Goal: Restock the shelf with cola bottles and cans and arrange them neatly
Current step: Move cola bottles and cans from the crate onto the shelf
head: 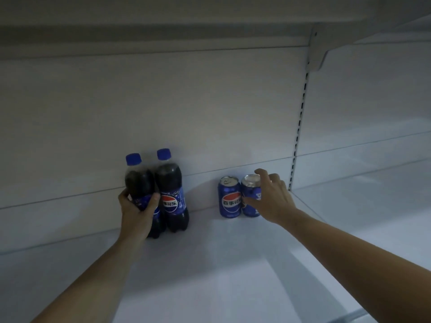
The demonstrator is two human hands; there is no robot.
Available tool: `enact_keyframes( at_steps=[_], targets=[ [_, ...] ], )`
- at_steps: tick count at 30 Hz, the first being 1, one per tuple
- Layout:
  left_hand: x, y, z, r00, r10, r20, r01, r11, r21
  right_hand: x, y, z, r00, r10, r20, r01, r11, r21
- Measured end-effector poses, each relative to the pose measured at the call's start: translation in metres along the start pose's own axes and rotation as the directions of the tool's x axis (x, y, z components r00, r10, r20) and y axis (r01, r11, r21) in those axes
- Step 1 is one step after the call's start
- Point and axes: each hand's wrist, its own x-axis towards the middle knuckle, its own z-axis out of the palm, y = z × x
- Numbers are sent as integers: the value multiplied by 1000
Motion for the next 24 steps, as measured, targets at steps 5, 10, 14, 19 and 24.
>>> enact_keyframes(
  at_steps=[5, 10, 14, 19, 24],
  targets=[
    [-32, 47, -43, 993, -74, -94, 58, 986, -159, -47, -26, -9, 964, -256, -73, 241, 955, -173],
    [-88, 112, -127, 992, 19, -121, -44, 976, -214, -105, -114, -18, 861, -507, 46, 509, 854, -113],
    [-167, 148, -208, 994, 38, -98, -62, 964, -258, -158, -207, -18, 711, -695, 104, 699, 715, -6],
    [-284, 167, -323, 970, 17, -243, -77, 968, -241, -251, -321, 2, 478, -857, 192, 854, 504, 128],
    [-412, 161, -440, 828, -4, -560, -107, 980, -165, -385, -427, 26, 169, -960, 224, 921, 235, 311]
  ],
)
